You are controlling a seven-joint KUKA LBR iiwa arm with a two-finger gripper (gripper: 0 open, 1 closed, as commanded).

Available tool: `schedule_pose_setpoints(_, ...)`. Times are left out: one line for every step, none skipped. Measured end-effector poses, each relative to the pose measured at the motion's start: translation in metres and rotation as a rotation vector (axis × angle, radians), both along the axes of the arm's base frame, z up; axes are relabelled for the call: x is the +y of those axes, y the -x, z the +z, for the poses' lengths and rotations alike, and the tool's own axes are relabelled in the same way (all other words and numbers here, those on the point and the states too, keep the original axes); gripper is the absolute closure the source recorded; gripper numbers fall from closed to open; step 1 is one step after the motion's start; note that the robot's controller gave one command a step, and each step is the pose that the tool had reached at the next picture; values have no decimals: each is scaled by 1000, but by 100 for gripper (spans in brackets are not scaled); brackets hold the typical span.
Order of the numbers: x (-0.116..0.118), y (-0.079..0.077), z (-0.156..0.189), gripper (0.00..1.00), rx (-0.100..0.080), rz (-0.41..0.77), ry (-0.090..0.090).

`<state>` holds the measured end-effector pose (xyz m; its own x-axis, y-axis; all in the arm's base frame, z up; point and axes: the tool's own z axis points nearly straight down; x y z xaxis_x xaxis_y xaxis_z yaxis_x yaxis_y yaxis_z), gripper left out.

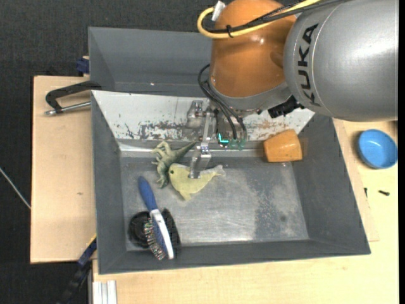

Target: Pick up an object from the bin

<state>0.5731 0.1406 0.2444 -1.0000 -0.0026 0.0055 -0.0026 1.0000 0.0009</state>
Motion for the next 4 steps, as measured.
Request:
schedule_pose_setpoints(-37, -12, -118, 0, -1, 264, 0)
schedule_pose_setpoints(-35, -16, -168, 0, -3, 285, -1)
schedule_pose_setpoints(-34, -17, -164, 100, -9, 285, -1)
schedule_pose_setpoints(-28, -17, -25, 100, -21, 479, -1)
